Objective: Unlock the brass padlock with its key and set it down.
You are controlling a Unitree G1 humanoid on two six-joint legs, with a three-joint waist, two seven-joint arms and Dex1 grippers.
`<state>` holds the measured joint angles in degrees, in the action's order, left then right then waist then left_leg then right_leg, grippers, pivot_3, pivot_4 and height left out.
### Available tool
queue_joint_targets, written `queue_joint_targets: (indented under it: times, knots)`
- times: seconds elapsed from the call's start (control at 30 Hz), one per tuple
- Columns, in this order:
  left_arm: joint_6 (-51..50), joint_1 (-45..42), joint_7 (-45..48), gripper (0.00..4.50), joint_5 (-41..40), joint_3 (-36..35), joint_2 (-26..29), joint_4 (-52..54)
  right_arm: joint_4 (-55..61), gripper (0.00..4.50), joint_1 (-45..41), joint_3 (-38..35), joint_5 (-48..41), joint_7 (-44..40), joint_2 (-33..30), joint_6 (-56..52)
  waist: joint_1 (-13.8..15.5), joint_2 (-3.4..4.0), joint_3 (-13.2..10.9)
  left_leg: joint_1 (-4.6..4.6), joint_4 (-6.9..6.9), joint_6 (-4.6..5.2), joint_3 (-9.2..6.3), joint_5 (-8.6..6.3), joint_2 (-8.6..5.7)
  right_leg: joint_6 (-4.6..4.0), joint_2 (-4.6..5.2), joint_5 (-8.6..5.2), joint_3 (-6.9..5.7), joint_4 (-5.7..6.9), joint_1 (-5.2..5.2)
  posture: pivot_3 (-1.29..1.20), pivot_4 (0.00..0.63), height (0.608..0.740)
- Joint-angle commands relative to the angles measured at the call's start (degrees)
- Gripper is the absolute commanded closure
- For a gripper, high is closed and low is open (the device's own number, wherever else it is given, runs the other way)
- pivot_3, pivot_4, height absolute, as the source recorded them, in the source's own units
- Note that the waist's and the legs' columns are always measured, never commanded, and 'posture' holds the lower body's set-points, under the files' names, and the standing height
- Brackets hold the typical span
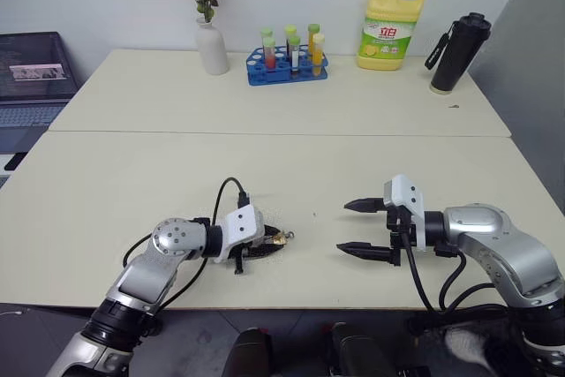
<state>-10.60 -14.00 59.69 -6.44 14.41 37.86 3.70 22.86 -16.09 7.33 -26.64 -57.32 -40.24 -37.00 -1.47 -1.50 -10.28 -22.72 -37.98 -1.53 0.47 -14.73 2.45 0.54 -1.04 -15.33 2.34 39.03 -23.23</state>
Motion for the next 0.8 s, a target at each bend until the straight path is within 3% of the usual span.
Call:
queue_joint_targets:
  times: [0.03,0.23,0.47,0.63,0.8]
  knots:
    - [-1.5,-0.04,-0.85,3.54,1.95,1.19,-0.29,-2.64,2.49,0.0,-0.65,-1.91,-1.39,0.51,-0.51,-0.07,0.0,0.01,0.0,0.01,0.0,0.0,0.01,0.0,0.0,0.01,0.0,0.01,0.01,0.0,0.0,0.0,0.15,0.74]
    - [-0.23,0.29,-1.43,3.54,1.93,0.88,-0.89,-2.18,2.31,0.0,-0.8,-1.65,-0.39,0.86,-0.62,1.39,0.12,0.02,0.03,0.01,-0.01,0.01,-0.01,0.01,-0.03,0.03,0.0,0.02,0.0,0.0,0.02,0.0,0.15,0.74]
    - [9.42,-0.45,-0.81,3.54,3.18,0.28,-0.48,0.37,1.01,0.0,-0.98,-2.9,0.8,2.14,0.17,5.41,0.12,0.02,0.02,-0.04,-0.02,0.02,0.01,0.01,-0.03,0.03,0.01,0.02,0.02,-0.01,-0.01,0.0,0.15,0.74]
    - [20.91,-4.46,-2.92,3.54,5.02,-1.06,-2.46,-0.98,-0.35,0.0,0.41,-5.03,1.61,2.99,0.02,9.44,0.13,0.01,0.01,-0.1,0.0,0.01,0.0,0.01,0.0,0.03,0.01,0.02,0.01,-0.04,-0.06,0.0,0.15,0.74]
    - [36.87,-9.72,-6.83,3.54,9.61,-1.11,-3.5,-3.17,1.43,0.0,0.47,-6.88,-3.68,2.56,-1.12,2.8,0.56,-0.02,-0.01,-0.14,-0.03,0.02,0.04,0.01,-0.03,0.03,0.02,0.03,0.05,-0.05,-0.07,0.0,0.15,0.74]
